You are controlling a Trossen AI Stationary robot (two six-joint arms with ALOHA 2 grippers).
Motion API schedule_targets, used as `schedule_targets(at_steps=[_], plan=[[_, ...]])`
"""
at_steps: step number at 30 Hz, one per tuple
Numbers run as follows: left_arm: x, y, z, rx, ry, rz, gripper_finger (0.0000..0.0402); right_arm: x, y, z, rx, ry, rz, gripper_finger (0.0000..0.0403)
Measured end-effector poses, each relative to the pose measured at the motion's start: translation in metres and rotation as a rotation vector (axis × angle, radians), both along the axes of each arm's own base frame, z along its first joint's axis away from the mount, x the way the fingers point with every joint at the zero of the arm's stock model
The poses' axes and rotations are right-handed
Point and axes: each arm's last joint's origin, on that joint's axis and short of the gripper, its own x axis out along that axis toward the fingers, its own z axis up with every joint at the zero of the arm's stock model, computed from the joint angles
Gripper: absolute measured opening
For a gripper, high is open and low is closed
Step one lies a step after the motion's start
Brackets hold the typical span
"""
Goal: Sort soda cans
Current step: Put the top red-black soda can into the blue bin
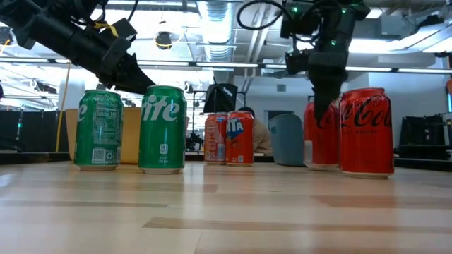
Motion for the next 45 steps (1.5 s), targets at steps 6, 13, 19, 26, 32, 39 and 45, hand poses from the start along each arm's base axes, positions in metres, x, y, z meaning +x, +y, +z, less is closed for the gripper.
schedule_targets(at_steps=[6, 13, 19, 26, 32, 39, 45], plan=[[-0.001, 0.0, -0.002, 0.0, 0.024, 0.0, 0.0185, 0.004, -0.009, 0.029, 0.021, -0.026, 0.008, 0.0317], [-0.001, 0.0, -0.003, -0.017, 0.02, 0.009, 0.0185, 0.005, -0.033, 0.072, -0.021, -0.112, -0.011, 0.0317], [-0.001, 0.0, -0.003, -0.017, 0.027, 0.008, 0.0185, -0.001, -0.059, 0.093, -0.063, -0.161, -0.046, 0.0317], [-0.002, 0.0, -0.003, -0.015, 0.029, 0.008, 0.0185, -0.007, -0.079, 0.107, -0.097, -0.21, -0.07, 0.0317], [-0.001, 0.001, -0.003, 0.009, 0.043, 0.002, 0.0185, -0.008, -0.079, 0.124, -0.083, -0.261, -0.051, 0.0317], [-0.002, 0.006, -0.004, 0.001, 0.048, 0.033, 0.0185, -0.025, -0.104, 0.137, -0.158, -0.251, -0.147, 0.0317], [-0.003, 0.007, -0.006, -0.001, 0.064, 0.036, 0.0185, -0.052, -0.148, 0.116, -0.17, -0.205, -0.326, 0.0317]])
